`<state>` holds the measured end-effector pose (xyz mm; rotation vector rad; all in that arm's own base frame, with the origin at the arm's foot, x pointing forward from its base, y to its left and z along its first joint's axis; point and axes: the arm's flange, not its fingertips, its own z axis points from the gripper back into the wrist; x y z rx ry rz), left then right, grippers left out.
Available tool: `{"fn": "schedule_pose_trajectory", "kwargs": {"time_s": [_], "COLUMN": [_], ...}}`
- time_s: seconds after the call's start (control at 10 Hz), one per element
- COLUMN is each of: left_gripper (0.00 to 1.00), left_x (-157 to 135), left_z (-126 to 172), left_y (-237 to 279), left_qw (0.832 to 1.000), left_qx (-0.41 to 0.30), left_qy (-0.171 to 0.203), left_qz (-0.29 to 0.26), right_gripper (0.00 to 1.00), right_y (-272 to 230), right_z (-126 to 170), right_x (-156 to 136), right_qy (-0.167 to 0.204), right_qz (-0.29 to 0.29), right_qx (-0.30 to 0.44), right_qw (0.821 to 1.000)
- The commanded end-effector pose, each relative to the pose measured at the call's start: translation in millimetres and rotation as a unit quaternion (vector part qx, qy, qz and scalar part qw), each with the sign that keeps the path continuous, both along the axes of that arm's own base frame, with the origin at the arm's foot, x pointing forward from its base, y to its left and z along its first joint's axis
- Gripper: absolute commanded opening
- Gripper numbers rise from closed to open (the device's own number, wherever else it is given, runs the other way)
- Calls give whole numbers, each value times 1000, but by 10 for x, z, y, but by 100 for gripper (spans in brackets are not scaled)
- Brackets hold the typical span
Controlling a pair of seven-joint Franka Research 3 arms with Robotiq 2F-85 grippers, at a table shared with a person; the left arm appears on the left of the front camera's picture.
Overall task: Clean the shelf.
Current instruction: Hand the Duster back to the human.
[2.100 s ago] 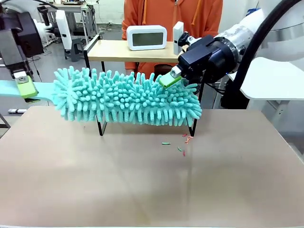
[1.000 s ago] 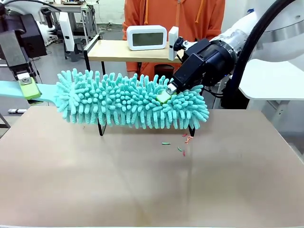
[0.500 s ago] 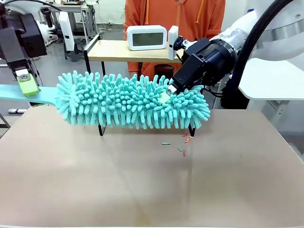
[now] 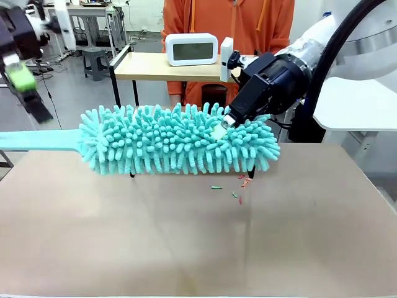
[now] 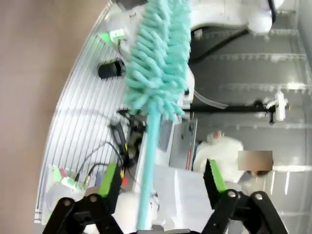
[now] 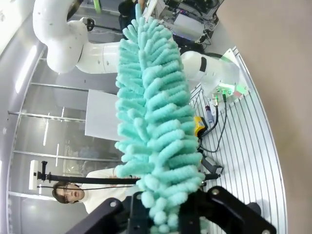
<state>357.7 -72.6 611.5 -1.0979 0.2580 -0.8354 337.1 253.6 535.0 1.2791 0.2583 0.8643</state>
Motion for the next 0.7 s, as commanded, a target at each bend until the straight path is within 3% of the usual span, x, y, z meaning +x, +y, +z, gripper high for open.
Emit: {"fn": "schedule_pose_trajectory", "kwargs": {"time_s": [0.0, 0.2, 0.3, 0.4, 0.5, 0.6], "left_gripper": [100, 100, 100, 100, 100, 100], "left_x": [163, 251, 223, 214, 219, 279], "left_z": [115, 184, 124, 14, -106, -239], "left_y": [520, 1423, 1694, 1848, 1899, 1907], "left_qw": [984, 903, 862, 834, 827, 819], "left_qx": [-66, -143, -163, -174, -183, -175], "left_qy": [-22, -48, -46, -51, -45, -52], "left_qz": [166, 403, 478, 520, 530, 543], "right_gripper": [0, 0, 0, 0, 0, 0], "right_y": [-279, -847, -1206, -1582, -1940, -2380], "right_z": [64, 293, 463, 621, 732, 735], "right_x": [-23, -168, -274, -416, -576, -739], "right_qy": [2, -30, -63, -96, -125, -140], "right_qz": [10, -61, -140, -231, -317, -415], "right_qx": [12, 43, 56, 79, 112, 167], "right_qw": [1000, 997, 987, 965, 934, 883]}}
